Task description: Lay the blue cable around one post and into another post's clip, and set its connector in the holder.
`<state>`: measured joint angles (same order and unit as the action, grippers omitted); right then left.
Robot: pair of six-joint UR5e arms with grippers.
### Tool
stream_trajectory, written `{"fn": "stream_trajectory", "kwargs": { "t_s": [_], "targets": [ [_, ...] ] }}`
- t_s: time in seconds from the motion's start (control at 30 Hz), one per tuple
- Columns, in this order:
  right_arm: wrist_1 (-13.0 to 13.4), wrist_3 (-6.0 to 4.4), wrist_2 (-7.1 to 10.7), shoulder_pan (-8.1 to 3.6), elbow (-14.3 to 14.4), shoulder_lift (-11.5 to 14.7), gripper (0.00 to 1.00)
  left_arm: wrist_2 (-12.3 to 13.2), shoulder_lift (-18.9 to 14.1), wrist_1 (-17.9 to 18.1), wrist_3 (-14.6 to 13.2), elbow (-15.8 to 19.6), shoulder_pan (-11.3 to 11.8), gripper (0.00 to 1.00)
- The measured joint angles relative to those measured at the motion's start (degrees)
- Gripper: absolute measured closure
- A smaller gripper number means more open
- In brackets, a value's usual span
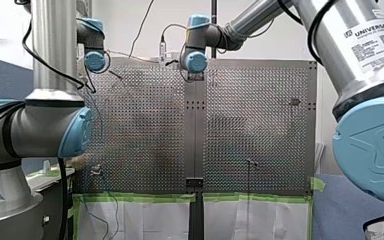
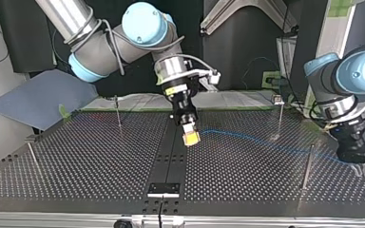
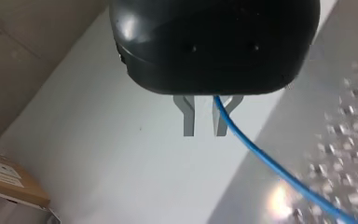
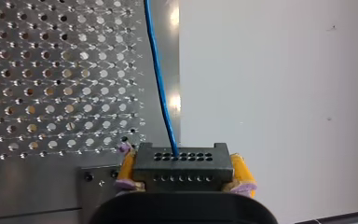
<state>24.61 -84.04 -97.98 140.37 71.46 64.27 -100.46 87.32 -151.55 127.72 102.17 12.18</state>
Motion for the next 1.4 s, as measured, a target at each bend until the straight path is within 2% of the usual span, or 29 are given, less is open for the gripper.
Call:
{"fn": "stream_trajectory", "kwargs": {
  "t_s": [0.37,0.63,0.77,1.07,1.4],
  "targets": [
    [-0.1,-0.07,-0.07,-0.36,-1.9,-4.1,0.67,5.6,3.1,0.5,0.1,-1.2,5.6,0.75],
    [0.4,-0.42,-0.1,-1.47,-2.3,-4.8,0.67,9.5,5.4,2.0,0.0,-1.5,9.2,0.72],
    [0.4,-0.61,-0.05,-2.34,-2.5,-4.8,0.67,11.3,6.3,2.5,0.0,-2.0,9.6,0.72],
    [0.7,-1.01,0.03,-4.04,-2.6,-4.9,0.67,15.5,8.6,3.1,-0.2,-3.0,8.8,0.72],
    [0.6,-1.06,0.15,-5.19,-2.6,-5.1,0.67,20.2,9.9,3.8,-0.2,-3.1,8.2,0.72]
  ]
}}
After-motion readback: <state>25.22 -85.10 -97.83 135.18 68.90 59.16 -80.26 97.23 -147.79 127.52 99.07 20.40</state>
